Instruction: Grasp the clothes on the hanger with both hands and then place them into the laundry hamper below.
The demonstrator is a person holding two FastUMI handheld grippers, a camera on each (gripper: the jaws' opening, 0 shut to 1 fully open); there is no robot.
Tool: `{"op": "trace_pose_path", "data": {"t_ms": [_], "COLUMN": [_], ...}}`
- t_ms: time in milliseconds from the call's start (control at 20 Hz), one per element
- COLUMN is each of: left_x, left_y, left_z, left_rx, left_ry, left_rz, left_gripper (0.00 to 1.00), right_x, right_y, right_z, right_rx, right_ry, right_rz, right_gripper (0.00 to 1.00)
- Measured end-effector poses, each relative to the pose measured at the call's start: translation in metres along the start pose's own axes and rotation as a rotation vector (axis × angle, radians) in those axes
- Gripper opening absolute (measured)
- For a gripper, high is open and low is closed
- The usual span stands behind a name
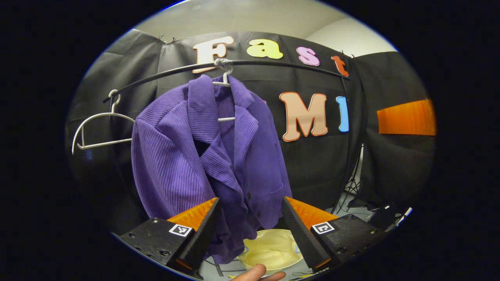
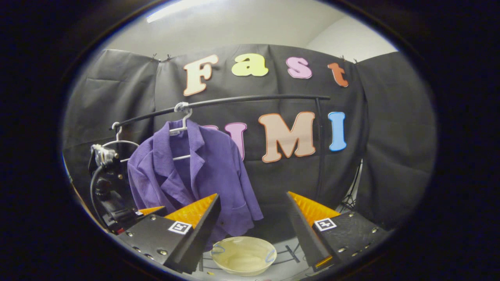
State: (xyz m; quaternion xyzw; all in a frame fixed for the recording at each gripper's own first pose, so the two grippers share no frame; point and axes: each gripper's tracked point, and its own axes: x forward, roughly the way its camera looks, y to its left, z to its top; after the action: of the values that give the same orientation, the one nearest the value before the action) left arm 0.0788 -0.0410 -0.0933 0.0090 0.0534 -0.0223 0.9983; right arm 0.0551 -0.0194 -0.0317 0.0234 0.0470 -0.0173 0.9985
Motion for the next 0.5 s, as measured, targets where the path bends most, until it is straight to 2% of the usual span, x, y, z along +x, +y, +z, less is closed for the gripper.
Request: {"op": "trace_pose_path", "data": {"t_ms": [50,100,150,200,250,350,400,450,500], "left_x": [0.012,0.025,0.037,0.047,0.058,0.076,0.084,0.091,0.097], "left_y": [0.004,0.008,0.011,0.016,0.020,0.027,0.031,0.030,0.030], "left_z": [-0.002,-0.001,-0.006,-0.009,-0.010,-0.009,-0.007,-0.003,0.002], "left_rx": [0.009,0.011,0.016,0.013,0.008,0.001,-0.005,-0.021,-0.036], "left_ry": [0.001,-0.003,0.014,0.029,0.032,0.042,0.046,0.037,0.027], "left_rz": [0.015,0.021,0.030,0.044,0.042,0.051,0.052,0.047,0.043], "left_gripper": [0.99,0.96,0.99,0.96,0.96,0.96,0.95,0.97,0.93], "right_x": [0.014,0.029,0.045,0.057,0.070,0.089,0.096,0.103,0.108], "right_y": [0.004,0.009,0.016,0.020,0.024,0.031,0.031,0.031,0.031], "right_z": [-0.001,-0.002,-0.003,-0.004,-0.003,-0.006,-0.007,-0.006,-0.008], "right_rx": [0.010,0.019,0.022,0.020,0.012,0.002,0.007,0.015,0.022], "right_ry": [0.008,0.015,0.022,0.024,0.026,0.037,0.036,0.033,0.031], "right_rz": [0.006,0.014,0.022,0.027,0.031,0.036,0.033,0.032,0.027], "right_gripper": [0.98,0.94,0.94,0.94,0.98,1.00,0.94,0.98,1.00]}}
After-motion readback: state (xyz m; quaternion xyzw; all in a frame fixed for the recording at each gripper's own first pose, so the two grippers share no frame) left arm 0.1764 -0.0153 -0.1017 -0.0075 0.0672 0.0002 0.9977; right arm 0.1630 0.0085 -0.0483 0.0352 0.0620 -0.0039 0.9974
